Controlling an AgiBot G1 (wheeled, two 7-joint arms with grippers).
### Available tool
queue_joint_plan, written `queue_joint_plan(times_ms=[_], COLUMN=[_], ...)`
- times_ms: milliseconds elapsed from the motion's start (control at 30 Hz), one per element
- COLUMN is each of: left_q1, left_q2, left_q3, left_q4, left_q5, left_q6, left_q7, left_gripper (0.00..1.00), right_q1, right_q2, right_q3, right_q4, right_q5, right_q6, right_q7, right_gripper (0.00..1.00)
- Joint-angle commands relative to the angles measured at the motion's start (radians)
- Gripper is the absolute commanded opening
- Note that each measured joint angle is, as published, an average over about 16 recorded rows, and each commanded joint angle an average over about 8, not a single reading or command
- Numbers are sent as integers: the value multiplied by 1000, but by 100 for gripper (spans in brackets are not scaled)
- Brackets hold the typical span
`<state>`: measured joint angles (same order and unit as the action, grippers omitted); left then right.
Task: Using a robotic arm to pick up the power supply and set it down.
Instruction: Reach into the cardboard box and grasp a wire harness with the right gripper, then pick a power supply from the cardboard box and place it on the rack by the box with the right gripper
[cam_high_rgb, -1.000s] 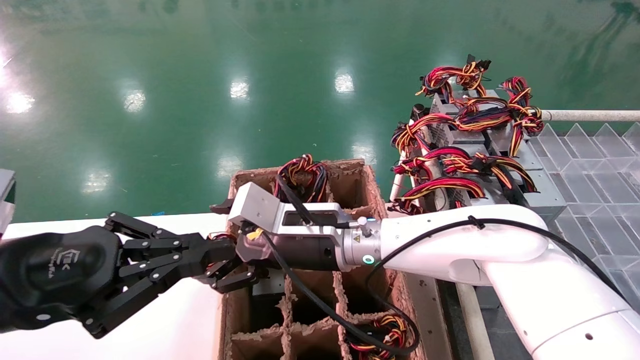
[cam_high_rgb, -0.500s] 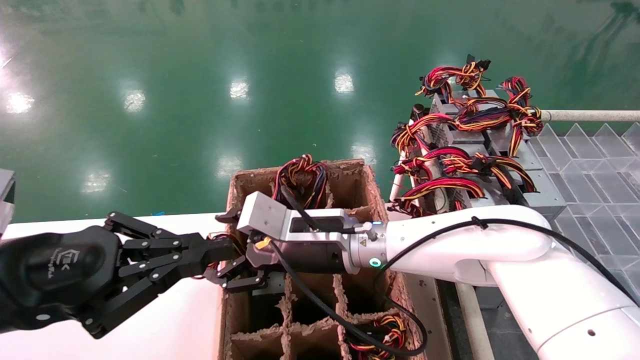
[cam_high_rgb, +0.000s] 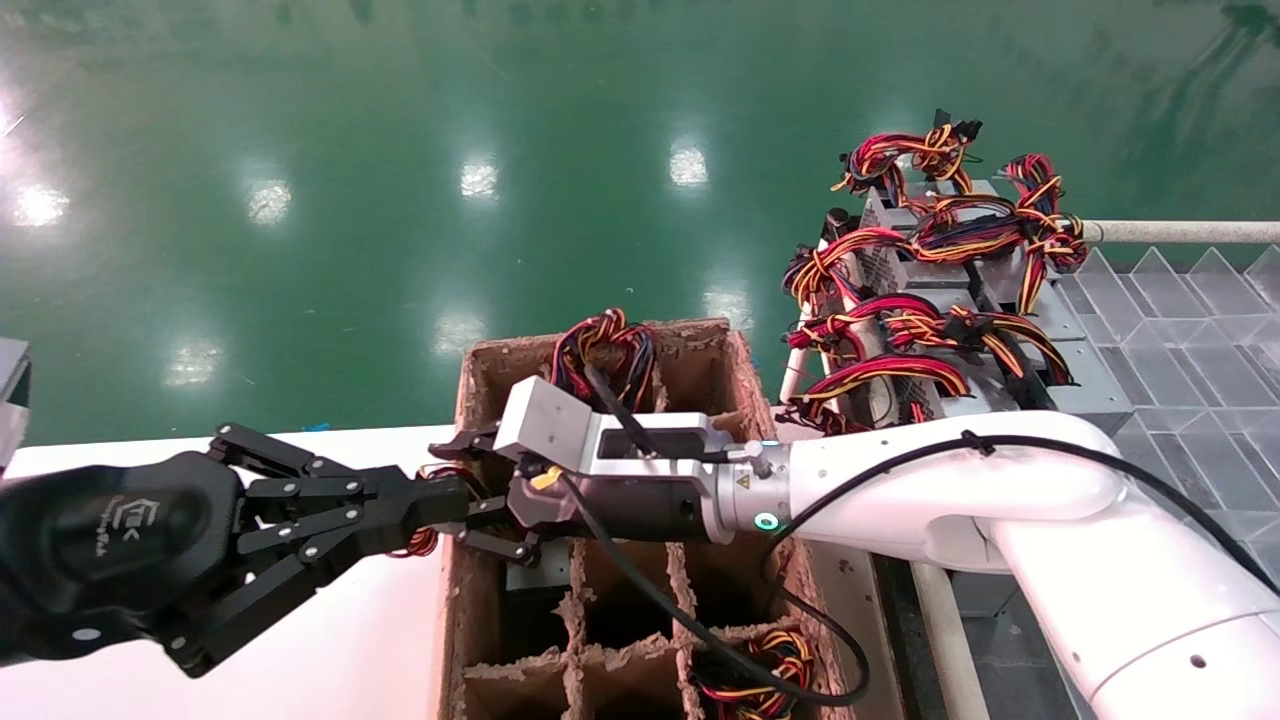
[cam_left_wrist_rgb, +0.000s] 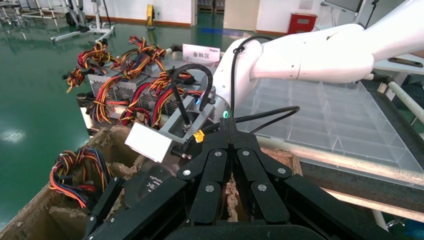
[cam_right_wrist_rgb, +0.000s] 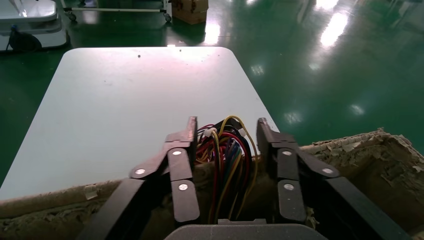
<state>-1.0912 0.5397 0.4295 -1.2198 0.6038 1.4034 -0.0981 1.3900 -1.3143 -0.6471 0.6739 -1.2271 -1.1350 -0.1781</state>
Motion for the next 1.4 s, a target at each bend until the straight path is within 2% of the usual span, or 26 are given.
queue_joint_plan(times_ms=[33, 533, 733, 967, 1167, 1400], left_q1=[0, 0, 0, 0, 0, 0], left_q2=[0, 0, 0, 0, 0, 0], left_q3=[0, 0, 0, 0, 0, 0], left_q4=[0, 0, 0, 0, 0, 0], left_q5=[0, 0, 0, 0, 0, 0], left_q6=[0, 0, 0, 0, 0, 0], left_q7=[0, 0, 0, 0, 0, 0], left_gripper=[0, 0, 0, 0, 0, 0], right_q1=[3, 11, 14, 21, 21, 8], right_q2=[3, 28, 65, 140, 225, 326], right_q3=[0, 18, 44, 91, 153, 228], right_q4=[-5, -12, 41, 156, 318, 547], right_q5=[3, 36, 78, 144, 191, 213], right_q6=[-5, -42, -70, -90, -31, 104], right_q7=[-3, -28, -8, 62, 131, 215], right_gripper=[0, 0, 0, 0, 0, 0])
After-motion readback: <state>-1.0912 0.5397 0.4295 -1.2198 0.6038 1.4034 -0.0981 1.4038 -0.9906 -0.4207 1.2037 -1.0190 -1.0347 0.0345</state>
